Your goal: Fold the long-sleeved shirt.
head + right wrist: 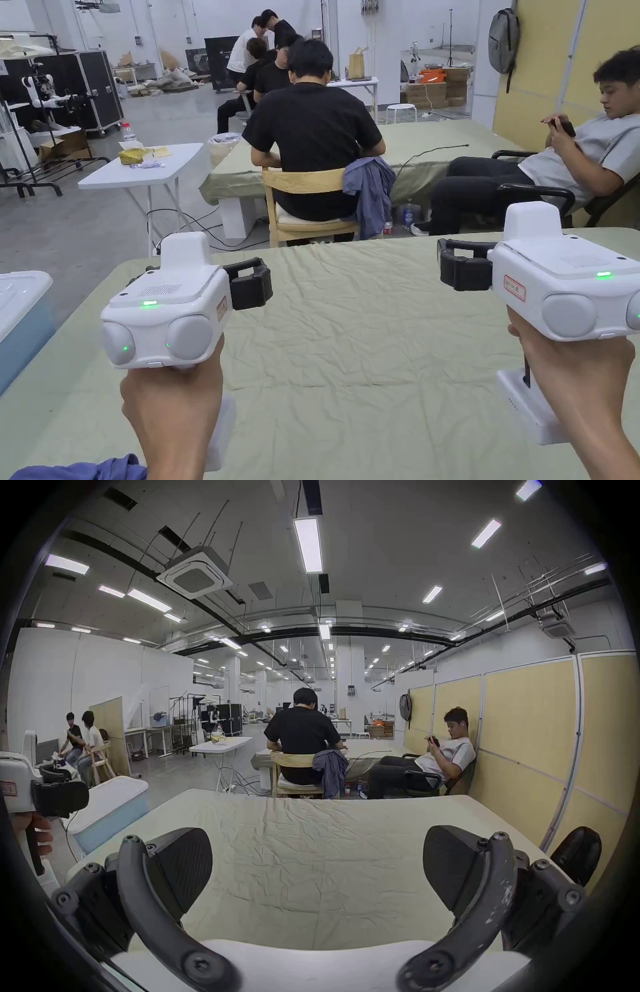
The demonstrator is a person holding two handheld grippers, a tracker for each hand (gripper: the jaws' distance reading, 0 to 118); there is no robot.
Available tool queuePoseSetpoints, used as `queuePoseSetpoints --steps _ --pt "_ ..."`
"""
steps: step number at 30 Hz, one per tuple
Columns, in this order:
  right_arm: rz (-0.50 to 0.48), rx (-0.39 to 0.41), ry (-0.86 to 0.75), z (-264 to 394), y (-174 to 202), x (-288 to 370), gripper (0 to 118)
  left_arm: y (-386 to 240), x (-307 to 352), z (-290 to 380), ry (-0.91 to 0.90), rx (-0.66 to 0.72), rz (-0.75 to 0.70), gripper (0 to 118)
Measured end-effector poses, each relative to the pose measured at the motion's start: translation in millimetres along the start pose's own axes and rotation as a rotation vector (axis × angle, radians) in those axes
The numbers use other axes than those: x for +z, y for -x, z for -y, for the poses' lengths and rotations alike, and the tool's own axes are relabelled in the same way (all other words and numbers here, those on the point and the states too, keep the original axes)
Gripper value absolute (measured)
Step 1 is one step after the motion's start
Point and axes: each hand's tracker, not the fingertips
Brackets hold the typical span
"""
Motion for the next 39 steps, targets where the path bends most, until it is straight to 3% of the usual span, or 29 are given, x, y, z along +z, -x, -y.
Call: queuePoseSetpoints --steps 39 --pt "0.001 -0.006 -0.002 -0.9 -6.6 3.7 118 5.3 -3.5 -1.0 0.016 0.006 0.035 118"
